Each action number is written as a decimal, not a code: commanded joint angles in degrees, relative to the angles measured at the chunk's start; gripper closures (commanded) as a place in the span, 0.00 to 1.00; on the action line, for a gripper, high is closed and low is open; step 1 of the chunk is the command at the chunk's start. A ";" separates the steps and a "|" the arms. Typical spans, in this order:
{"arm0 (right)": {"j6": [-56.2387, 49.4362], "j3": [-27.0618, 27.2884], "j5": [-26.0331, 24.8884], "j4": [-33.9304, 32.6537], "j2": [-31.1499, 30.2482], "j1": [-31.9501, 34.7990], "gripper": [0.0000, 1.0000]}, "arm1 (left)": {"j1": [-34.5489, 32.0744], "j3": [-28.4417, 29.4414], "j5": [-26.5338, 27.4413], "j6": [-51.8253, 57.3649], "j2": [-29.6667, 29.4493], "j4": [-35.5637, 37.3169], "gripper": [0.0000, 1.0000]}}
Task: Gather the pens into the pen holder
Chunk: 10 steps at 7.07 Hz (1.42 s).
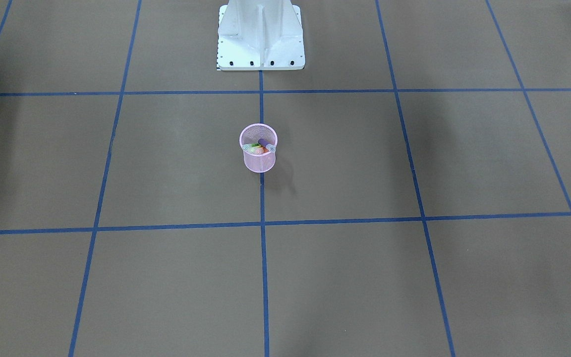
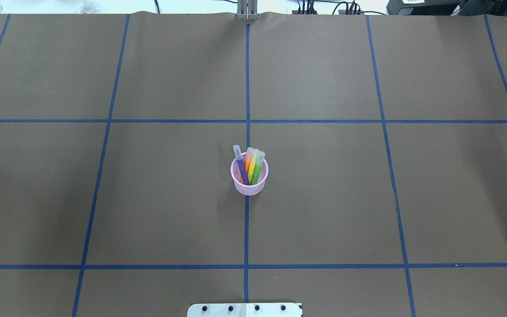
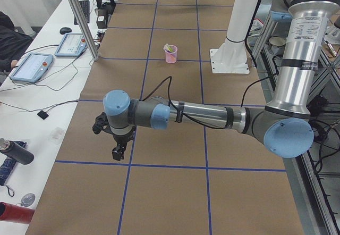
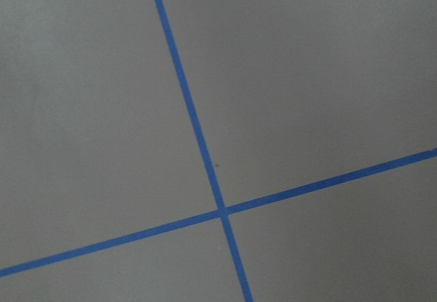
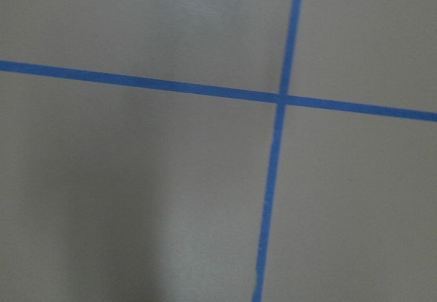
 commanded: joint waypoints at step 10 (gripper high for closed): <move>-5.25 1.49 6.84 -0.74 -1.07 9.15 0.00 | -1.24 -10.48 -0.88 -2.55 4.94 10.88 0.01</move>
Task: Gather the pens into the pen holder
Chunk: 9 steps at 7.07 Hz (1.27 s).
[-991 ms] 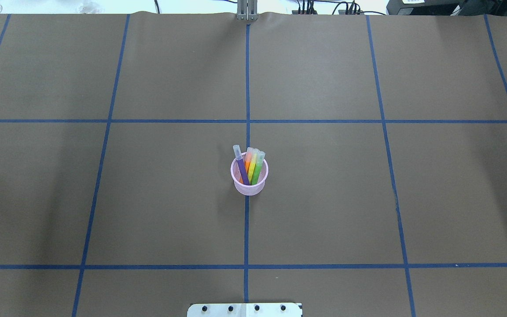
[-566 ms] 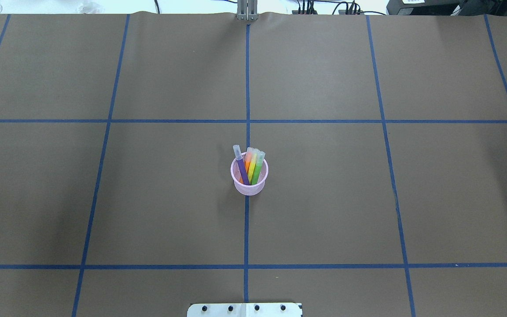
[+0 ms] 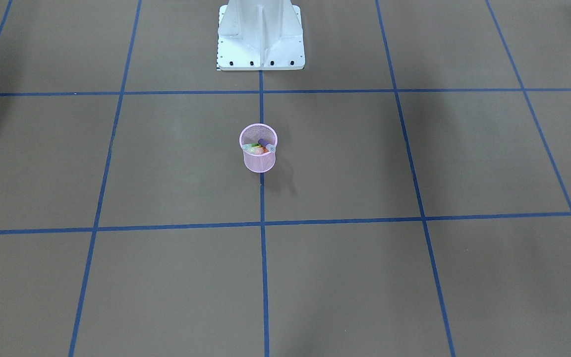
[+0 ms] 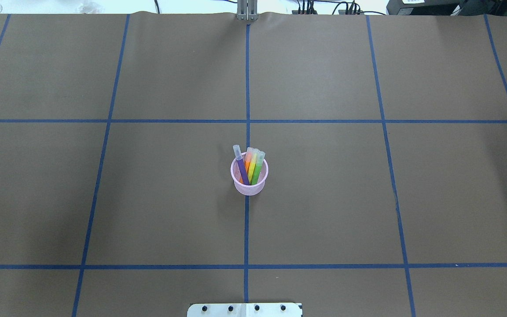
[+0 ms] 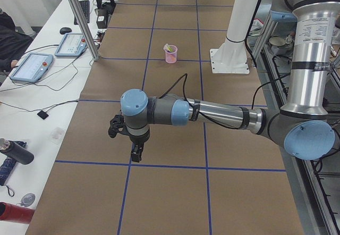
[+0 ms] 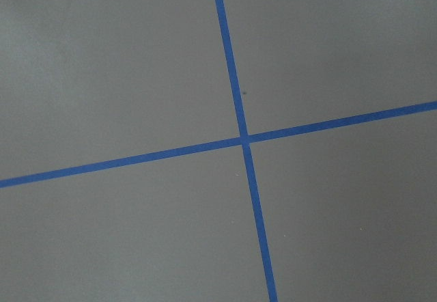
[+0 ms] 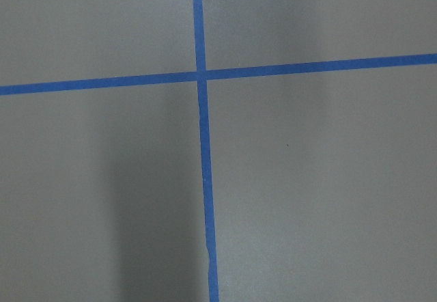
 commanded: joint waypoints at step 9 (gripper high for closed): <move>0.59 7.73 0.01 -8.08 -0.20 -0.10 0.00 | 0.10 0.01 -0.42 1.01 2.85 -2.00 0.01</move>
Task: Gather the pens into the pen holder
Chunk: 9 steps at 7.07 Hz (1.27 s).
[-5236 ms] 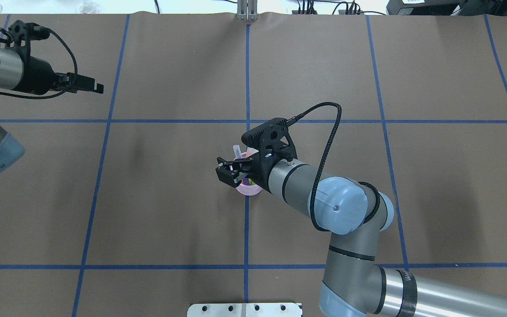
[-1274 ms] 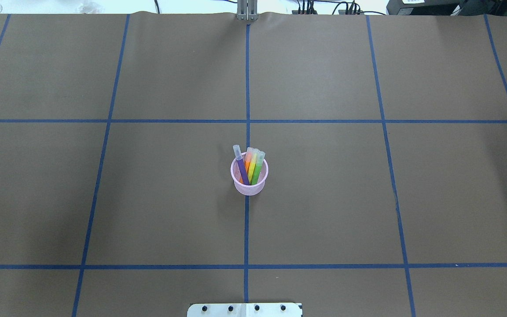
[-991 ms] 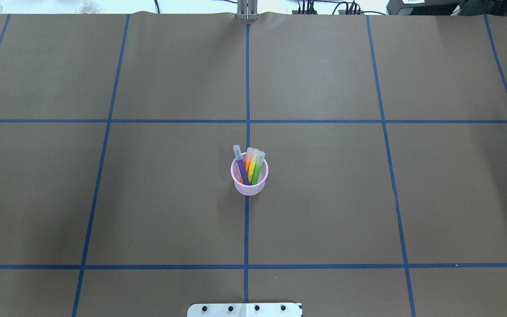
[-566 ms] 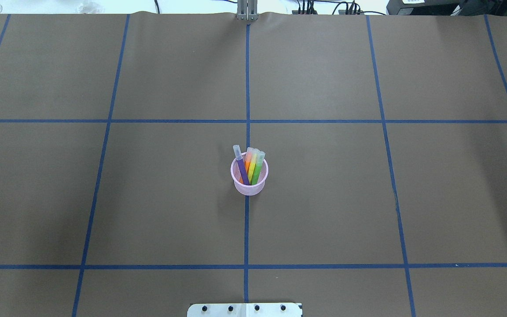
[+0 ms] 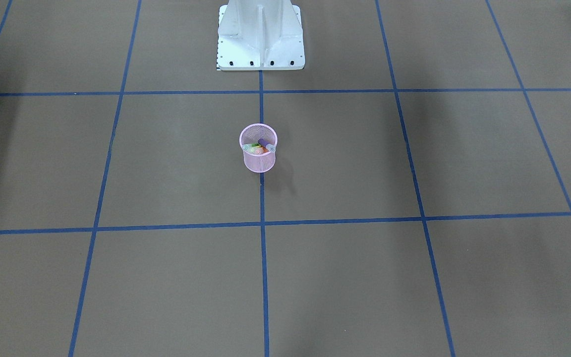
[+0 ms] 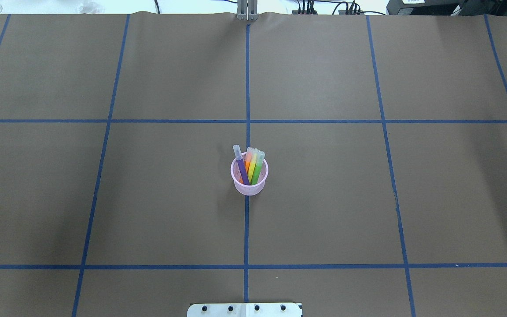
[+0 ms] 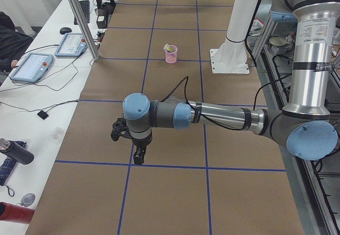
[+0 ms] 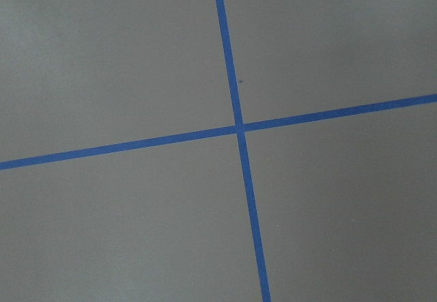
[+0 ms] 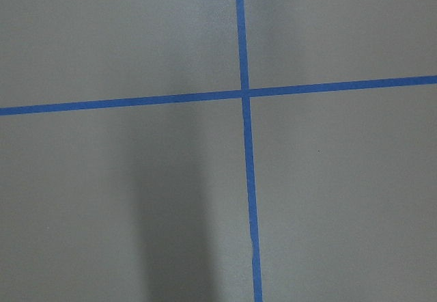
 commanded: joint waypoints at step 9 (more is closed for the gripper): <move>-0.04 -0.51 -0.10 0.00 0.36 -0.85 0.00 | -0.08 -0.29 -0.26 0.05 1.45 -0.91 0.00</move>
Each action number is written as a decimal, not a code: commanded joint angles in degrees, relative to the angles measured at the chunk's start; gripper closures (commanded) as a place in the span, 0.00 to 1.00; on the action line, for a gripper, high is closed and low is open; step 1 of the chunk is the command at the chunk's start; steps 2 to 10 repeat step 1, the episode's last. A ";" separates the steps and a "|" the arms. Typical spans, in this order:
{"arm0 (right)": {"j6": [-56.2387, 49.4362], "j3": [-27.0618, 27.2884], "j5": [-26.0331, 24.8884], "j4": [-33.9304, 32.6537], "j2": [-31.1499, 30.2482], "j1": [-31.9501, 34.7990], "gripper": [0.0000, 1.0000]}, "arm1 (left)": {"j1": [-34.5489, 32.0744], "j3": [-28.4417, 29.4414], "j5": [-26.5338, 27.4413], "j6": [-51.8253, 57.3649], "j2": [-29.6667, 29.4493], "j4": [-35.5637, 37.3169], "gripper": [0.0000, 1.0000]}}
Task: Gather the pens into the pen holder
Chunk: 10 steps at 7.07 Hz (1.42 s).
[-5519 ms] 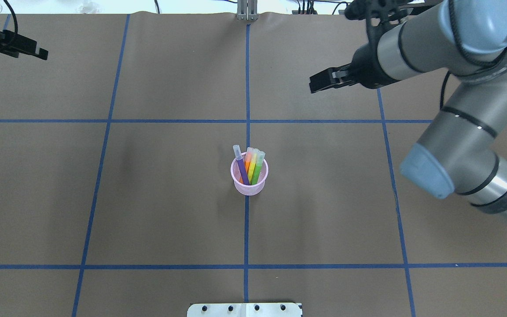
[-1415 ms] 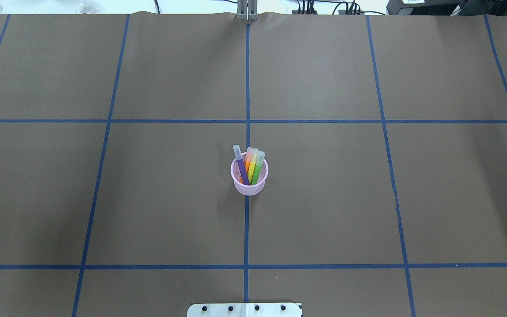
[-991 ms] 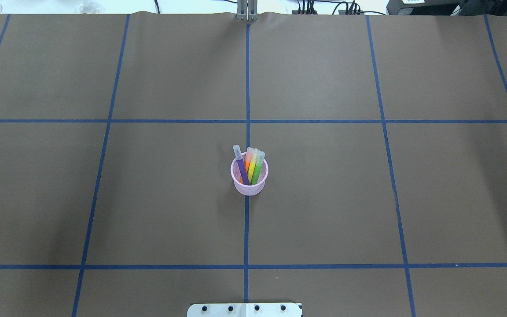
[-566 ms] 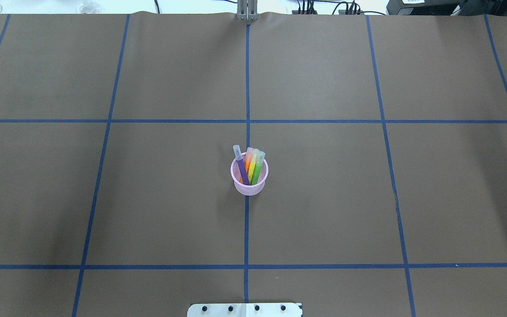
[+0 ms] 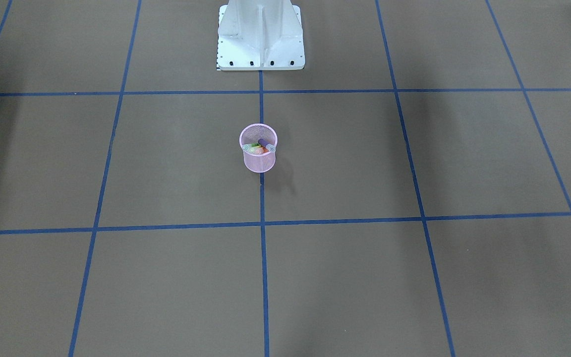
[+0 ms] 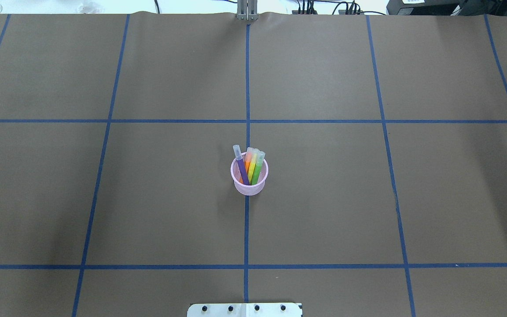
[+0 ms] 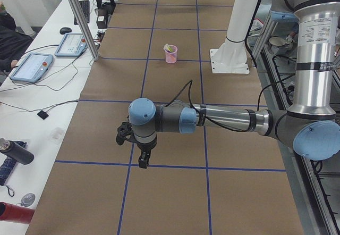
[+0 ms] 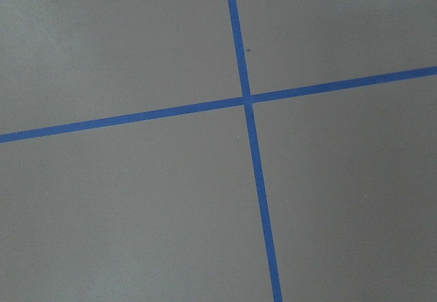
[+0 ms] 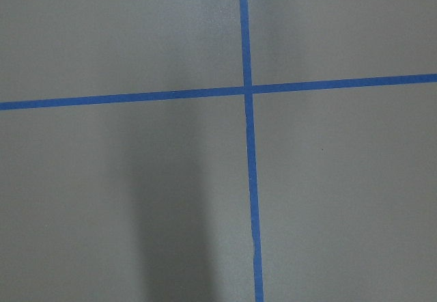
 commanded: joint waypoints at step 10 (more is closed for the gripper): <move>0.00 0.00 0.00 0.00 0.06 -0.03 0.00 | 0.00 0.00 0.09 -0.03 -0.06 0.00 0.00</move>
